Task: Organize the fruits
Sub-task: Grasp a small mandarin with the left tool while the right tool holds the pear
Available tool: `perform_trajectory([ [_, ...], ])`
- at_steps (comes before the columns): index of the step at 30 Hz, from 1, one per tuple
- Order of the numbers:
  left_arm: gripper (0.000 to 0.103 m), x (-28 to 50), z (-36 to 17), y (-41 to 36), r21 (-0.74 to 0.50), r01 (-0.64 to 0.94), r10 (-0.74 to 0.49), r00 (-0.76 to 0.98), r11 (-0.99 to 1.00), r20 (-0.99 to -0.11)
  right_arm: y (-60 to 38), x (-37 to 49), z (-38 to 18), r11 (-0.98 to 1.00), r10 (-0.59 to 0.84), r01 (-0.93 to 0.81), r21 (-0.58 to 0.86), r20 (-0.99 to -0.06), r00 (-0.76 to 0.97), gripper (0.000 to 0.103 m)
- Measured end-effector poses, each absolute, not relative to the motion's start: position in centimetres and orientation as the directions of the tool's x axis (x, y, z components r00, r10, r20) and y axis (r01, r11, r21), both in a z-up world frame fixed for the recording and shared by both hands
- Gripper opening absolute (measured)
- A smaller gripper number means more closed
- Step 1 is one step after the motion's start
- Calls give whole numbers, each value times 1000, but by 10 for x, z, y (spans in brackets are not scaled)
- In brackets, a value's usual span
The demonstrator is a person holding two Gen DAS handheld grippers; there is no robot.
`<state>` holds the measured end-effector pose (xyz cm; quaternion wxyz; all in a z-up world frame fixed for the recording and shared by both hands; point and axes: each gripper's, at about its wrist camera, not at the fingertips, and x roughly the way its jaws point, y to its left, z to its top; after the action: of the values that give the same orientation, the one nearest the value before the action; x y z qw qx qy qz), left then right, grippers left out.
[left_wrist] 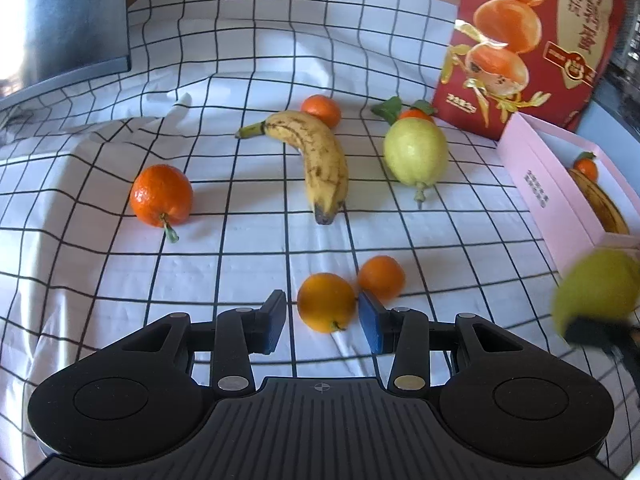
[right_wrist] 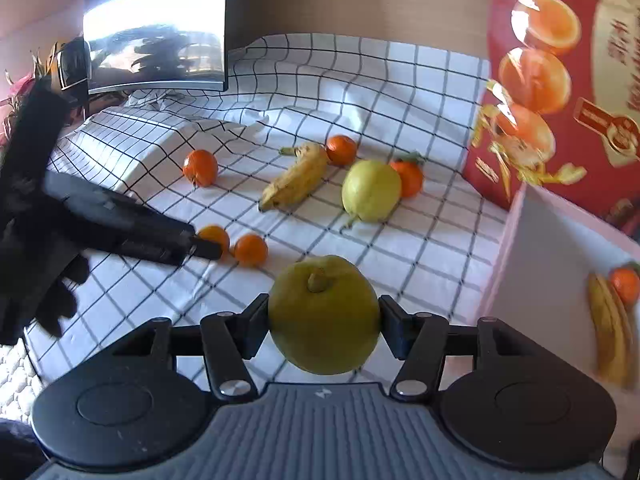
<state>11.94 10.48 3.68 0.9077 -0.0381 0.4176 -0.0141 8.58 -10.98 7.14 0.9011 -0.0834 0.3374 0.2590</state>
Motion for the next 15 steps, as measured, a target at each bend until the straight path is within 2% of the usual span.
perform_trajectory([
  [4, 42, 127, 32, 100, -64, -14, -40, 644, 998, -764, -127, 72, 65, 877, 380, -478, 41, -669, 639, 58],
  [5, 38, 127, 31, 99, -58, -9, -39, 642, 998, -766, -132, 68, 63, 883, 375, -468, 47, -671, 640, 58],
  [9, 38, 123, 31, 91, -39, 21, -43, 640, 999, -768, -155, 55, 60, 910, 341, -410, 62, -673, 656, 58],
  [12, 38, 114, 39, 83, -64, 72, -95, 645, 995, -758, -172, 47, 61, 929, 314, -363, 70, -668, 674, 58],
  [15, 38, 106, 64, 64, -131, 181, -219, 659, 975, -720, -190, 40, 66, 944, 288, -322, 72, -656, 697, 58],
])
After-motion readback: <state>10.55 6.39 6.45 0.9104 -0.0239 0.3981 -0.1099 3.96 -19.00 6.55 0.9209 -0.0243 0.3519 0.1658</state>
